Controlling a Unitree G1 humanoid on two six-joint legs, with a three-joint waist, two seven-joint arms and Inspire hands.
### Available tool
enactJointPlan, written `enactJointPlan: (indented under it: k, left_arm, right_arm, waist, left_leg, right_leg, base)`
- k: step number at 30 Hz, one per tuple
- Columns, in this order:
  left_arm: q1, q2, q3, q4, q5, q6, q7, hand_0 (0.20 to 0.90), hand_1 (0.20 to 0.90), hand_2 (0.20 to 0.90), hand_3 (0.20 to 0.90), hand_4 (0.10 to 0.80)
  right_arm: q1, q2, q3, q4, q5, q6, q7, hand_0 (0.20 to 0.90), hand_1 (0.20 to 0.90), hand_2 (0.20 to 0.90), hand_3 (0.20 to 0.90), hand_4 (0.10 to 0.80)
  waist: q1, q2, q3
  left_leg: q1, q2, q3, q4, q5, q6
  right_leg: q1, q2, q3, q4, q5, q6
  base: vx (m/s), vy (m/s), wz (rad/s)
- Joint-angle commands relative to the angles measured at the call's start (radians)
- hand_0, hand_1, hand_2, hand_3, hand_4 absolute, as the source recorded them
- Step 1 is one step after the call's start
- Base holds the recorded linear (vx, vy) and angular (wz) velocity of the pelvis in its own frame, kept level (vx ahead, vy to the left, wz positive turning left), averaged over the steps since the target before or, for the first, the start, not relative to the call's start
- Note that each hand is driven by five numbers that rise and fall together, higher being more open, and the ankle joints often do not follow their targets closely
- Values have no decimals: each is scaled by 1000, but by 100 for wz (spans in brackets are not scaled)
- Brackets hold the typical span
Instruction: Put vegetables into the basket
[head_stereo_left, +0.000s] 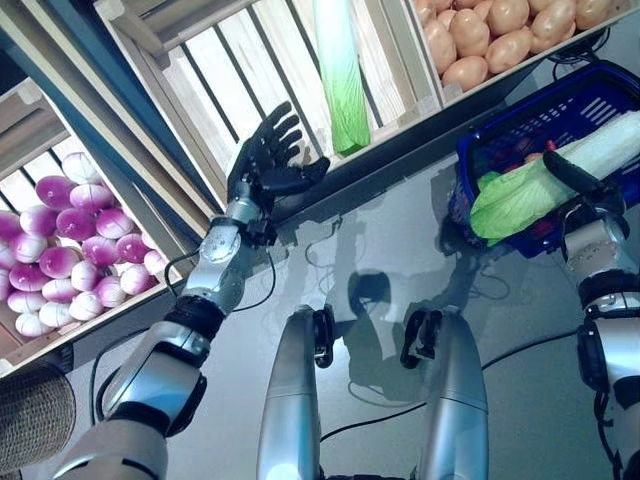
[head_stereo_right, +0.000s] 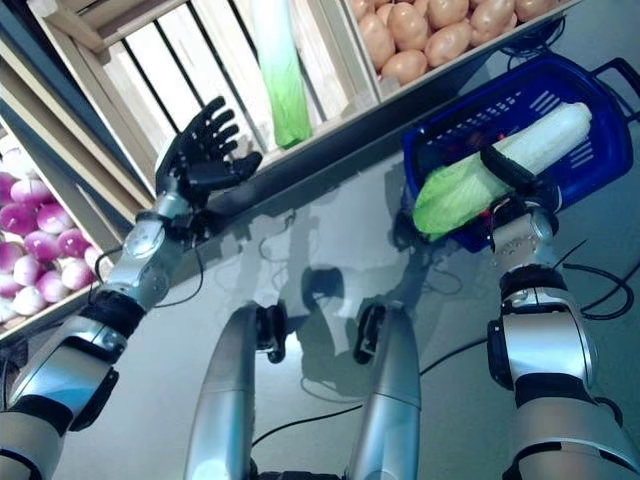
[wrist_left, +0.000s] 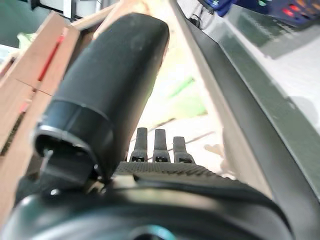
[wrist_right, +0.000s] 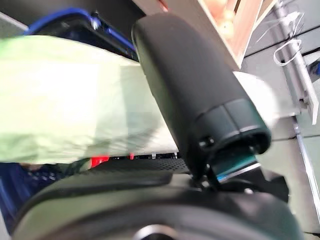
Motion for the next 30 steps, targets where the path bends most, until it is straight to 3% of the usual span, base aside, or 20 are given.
enactJointPlan:
  k: [1, 4, 6, 8, 15, 17, 18, 22, 25, 30]
  left_arm:
    - [-168, 18, 29, -56, -3, -83, 39, 900, 900, 900, 900, 800]
    - [-245, 61, -26, -13, 278, -117, 220, 900, 900, 900, 900, 800]
    - [-266, 82, -43, 0, 339, -115, 275, 900, 900, 900, 900, 800]
    - [-329, 153, -104, 53, 552, -96, 443, 900, 900, 900, 900, 800]
    - [-416, 260, -177, 176, 745, -21, 670, 900, 900, 900, 900, 800]
    - [-453, 285, -217, 235, 908, 80, 774, 900, 900, 900, 900, 800]
    - [-459, 289, -226, 243, 925, 88, 782, 900, 900, 900, 900, 800]
    - [-523, 359, -371, 311, 1228, 213, 942, 900, 900, 900, 900, 800]
    - [-574, 419, -493, 324, 1347, 291, 937, 900, 900, 900, 900, 800]
    - [-636, 463, -647, 341, 1513, 353, 865, 900, 900, 900, 900, 800]
  right_arm:
    - [-126, -96, 48, 21, -47, -26, -40, 900, 900, 900, 900, 800]
    - [-142, -109, 71, 40, -27, -11, -16, 900, 900, 900, 900, 800]
    - [-145, -115, 78, 42, -23, -8, -7, 900, 900, 900, 900, 800]
    - [-134, -131, 89, 46, -10, -4, 32, 900, 900, 900, 900, 800]
    - [-102, -163, 86, 78, 62, 4, 88, 900, 900, 900, 900, 800]
    - [-92, -165, 91, 82, 63, -13, 97, 900, 900, 900, 900, 800]
    - [-92, -165, 93, 82, 66, -14, 98, 900, 900, 900, 900, 800]
    - [-70, -176, 105, 62, 115, -16, 143, 900, 900, 900, 900, 800]
    - [-42, -188, 106, 40, 147, -7, 206, 900, 900, 900, 900, 800]
    - [-27, -208, 114, 32, 172, 16, 259, 900, 900, 900, 900, 800]
  waist:
    - [-6, -4, -52]
    - [-14, -8, -53]
    - [-15, -9, -54]
    - [-23, -10, -59]
    - [-39, -8, -64]
    - [-45, -8, -66]
    - [-46, -8, -66]
    - [-53, -7, -68]
    - [-57, 0, -67]
    - [-71, 8, -67]
  left_leg:
    - [105, 18, 47, -59, -120, 34]
    - [97, 27, 49, -49, -121, 34]
    - [97, 30, 50, -49, -121, 33]
    - [94, 37, 54, -44, -122, 33]
    - [103, 55, 63, -36, -127, 29]
    - [105, 60, 66, -32, -131, 28]
    - [105, 61, 66, -31, -131, 28]
    - [90, 67, 65, -6, -143, 25]
    - [69, 75, 68, 22, -155, 21]
    - [32, 93, 80, 67, -175, 16]
  right_leg:
    - [116, -2, 14, -79, -15, -28]
    - [111, 8, 13, -76, -16, -31]
    - [111, 11, 13, -77, -16, -32]
    - [108, 18, 15, -77, -17, -36]
    - [116, 25, 22, -81, -19, -41]
    - [119, 23, 24, -81, -22, -43]
    - [118, 23, 24, -80, -22, -43]
    - [101, 14, 28, -59, -31, -48]
    - [77, 7, 33, -40, -34, -47]
    - [33, -1, 43, -7, -35, -37]
  base:
    - [39, -7, -11]
    - [35, -7, -11]
    - [36, -7, -14]
    - [60, 0, -13]
    - [45, 4, -11]
    - [41, 1, -11]
    - [30, 2, -5]
    - [28, 8, 0]
    - [13, 34, 0]
    - [17, 68, -10]
